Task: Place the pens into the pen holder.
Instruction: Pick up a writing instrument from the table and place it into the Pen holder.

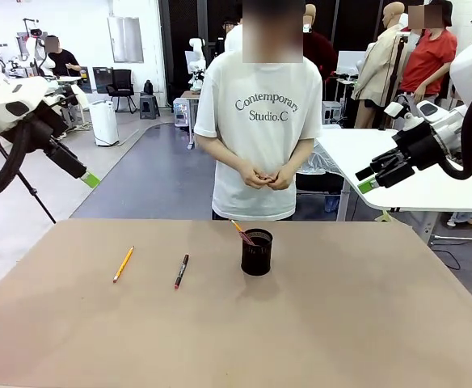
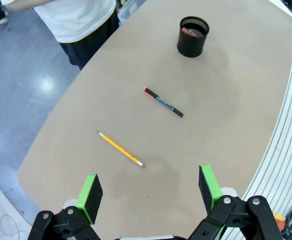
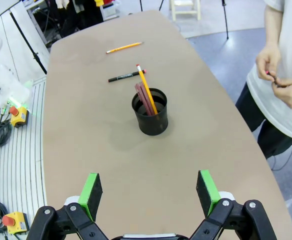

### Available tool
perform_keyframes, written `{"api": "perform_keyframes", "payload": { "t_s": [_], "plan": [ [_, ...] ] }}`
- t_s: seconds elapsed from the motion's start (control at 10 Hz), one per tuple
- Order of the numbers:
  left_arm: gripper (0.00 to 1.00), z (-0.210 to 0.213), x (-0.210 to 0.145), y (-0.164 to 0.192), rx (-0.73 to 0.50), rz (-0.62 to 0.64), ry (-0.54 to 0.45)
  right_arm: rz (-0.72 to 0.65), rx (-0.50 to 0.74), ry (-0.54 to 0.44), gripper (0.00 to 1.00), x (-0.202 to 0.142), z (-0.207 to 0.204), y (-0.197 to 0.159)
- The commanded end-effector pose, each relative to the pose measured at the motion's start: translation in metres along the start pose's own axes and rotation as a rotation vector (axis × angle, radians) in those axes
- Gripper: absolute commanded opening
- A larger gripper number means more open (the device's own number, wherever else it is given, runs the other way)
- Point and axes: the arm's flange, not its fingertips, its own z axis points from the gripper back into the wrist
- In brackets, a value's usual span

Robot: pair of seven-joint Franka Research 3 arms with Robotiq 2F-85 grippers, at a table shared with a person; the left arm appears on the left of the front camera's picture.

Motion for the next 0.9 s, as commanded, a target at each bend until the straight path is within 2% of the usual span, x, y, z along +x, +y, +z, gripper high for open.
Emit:
{"api": "perform_keyframes", "payload": {
  "t_s": [0.0,0.6,0.8],
  "plan": [
    [1.00,0.000,-0.001,0.000,-0.001,0.000,0.001,-0.005,-0.001,-0.001,1.00,0.002,0.001,0.001],
    [1.00,0.000,0.000,0.000,0.000,0.000,0.000,-0.005,-0.001,-0.001,1.00,0.002,0.001,0.001],
    [1.00,-0.012,0.003,0.002,0.072,0.080,0.039,-0.005,-0.001,-0.001,1.00,0.002,0.001,0.001]
  ]
}}
